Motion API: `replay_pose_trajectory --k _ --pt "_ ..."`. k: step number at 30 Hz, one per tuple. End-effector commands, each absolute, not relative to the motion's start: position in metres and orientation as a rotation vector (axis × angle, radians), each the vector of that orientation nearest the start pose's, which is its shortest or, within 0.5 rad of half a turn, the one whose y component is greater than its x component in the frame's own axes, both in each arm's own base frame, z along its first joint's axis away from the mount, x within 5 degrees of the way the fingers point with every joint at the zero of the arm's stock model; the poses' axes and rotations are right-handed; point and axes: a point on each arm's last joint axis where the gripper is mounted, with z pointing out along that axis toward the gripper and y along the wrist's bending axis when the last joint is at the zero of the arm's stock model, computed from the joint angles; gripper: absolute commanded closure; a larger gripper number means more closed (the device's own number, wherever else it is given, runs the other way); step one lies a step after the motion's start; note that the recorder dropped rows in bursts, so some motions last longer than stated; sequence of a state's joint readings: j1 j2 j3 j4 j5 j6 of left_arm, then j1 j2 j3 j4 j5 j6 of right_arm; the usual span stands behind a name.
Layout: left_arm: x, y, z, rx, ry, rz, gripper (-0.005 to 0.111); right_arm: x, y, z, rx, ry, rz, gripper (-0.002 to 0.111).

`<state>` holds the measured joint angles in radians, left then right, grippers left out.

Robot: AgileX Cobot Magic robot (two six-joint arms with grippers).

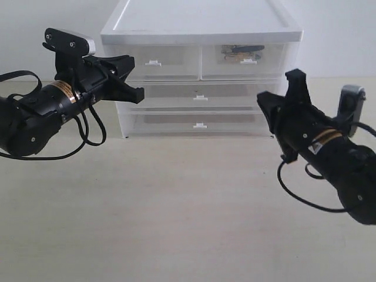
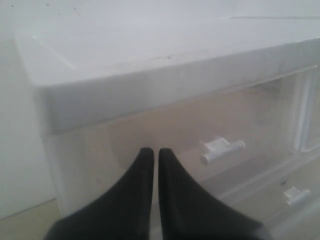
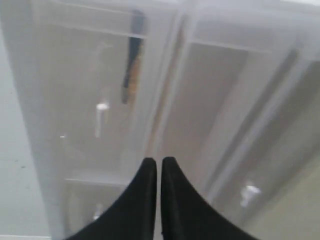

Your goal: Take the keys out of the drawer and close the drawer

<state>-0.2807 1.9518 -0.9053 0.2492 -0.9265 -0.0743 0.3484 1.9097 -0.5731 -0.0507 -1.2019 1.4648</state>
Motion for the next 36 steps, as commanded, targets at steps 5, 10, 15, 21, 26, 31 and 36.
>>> replay_pose_trajectory --k 5,10,15,21,26,31,36 --pt "0.374 -0.125 0.172 0.43 1.573 -0.321 0.103 0.283 0.107 0.145 1.018 1.475 1.278 0.109" --pt "0.374 -0.125 0.172 0.43 1.573 -0.321 0.103 0.281 0.136 0.154 1.051 1.392 1.27 0.109" --pt "0.374 -0.125 0.172 0.43 1.573 -0.321 0.103 0.297 0.149 0.173 0.934 1.349 1.248 0.109" --pt "0.374 -0.125 0.172 0.43 1.573 -0.321 0.103 0.315 0.165 0.183 0.935 1.42 1.252 0.098" --pt "0.374 -0.125 0.172 0.43 1.573 -0.321 0.103 0.316 0.163 0.178 1.005 1.453 1.219 0.073" --pt "0.374 -0.125 0.172 0.43 1.573 -0.321 0.103 0.317 0.155 0.173 1.129 1.418 1.159 0.068" --pt "0.374 -0.125 0.172 0.43 1.573 -0.321 0.103 0.318 0.154 0.174 1.146 1.402 1.157 0.068"
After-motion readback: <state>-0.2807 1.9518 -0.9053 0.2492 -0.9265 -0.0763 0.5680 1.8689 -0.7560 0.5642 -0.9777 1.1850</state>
